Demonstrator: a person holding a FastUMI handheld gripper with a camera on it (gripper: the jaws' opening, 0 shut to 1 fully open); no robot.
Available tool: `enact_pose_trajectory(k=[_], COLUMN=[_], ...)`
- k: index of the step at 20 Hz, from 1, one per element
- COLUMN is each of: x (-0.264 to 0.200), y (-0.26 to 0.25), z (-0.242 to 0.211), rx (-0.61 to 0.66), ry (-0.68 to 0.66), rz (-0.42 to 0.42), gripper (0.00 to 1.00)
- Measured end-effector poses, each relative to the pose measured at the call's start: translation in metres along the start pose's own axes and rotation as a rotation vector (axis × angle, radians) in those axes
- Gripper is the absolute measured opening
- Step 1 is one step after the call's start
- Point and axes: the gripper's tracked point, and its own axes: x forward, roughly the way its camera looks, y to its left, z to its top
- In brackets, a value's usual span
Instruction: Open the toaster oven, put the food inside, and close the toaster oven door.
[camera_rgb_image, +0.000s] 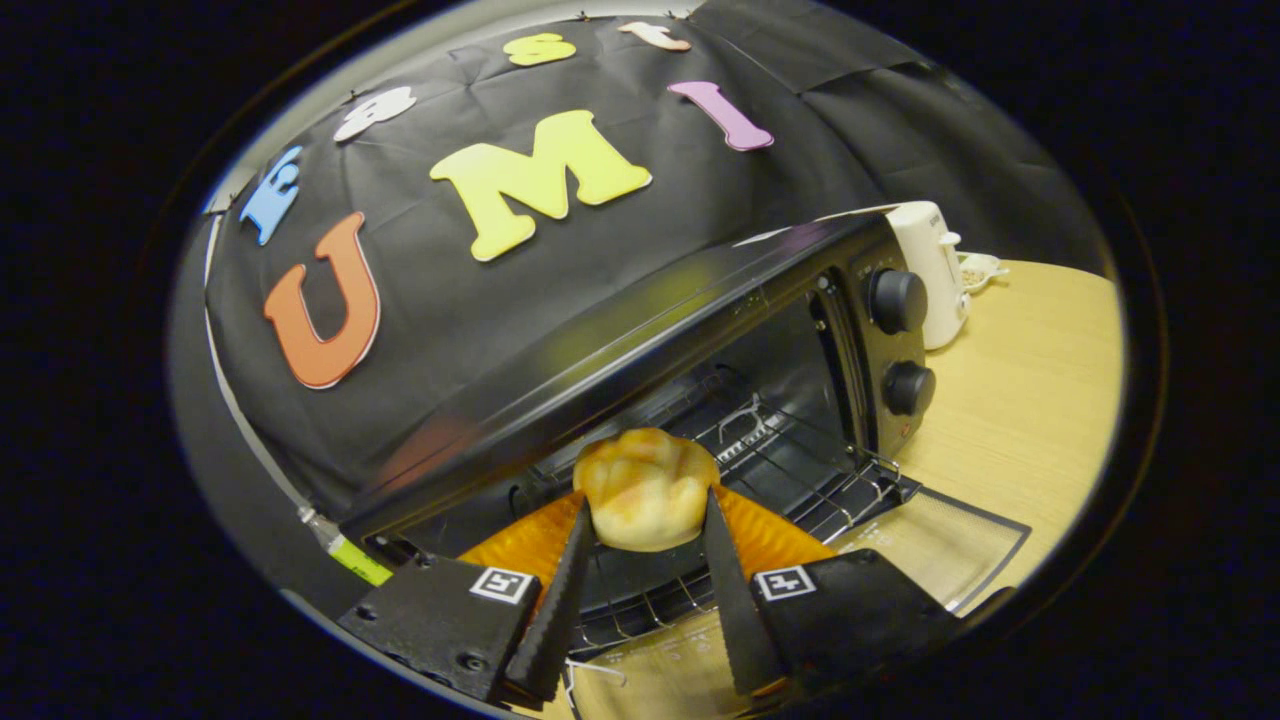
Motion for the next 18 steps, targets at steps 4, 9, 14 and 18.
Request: enact_pose_trajectory(k=[4, 9, 14, 18], x=[0.001, -0.008, -0.040, -0.089], y=[0.002, 0.004, 0.013, 0.022], z=[-0.009, -0.013, -0.014, -0.014], rx=[0.014, 0.041, 0.001, -0.047], ry=[0.030, 0.053, 0.045, 0.047], rz=[-0.008, -0.001, 0.023, 0.091], gripper=[0.86, 0.99, 0.99, 1.00])
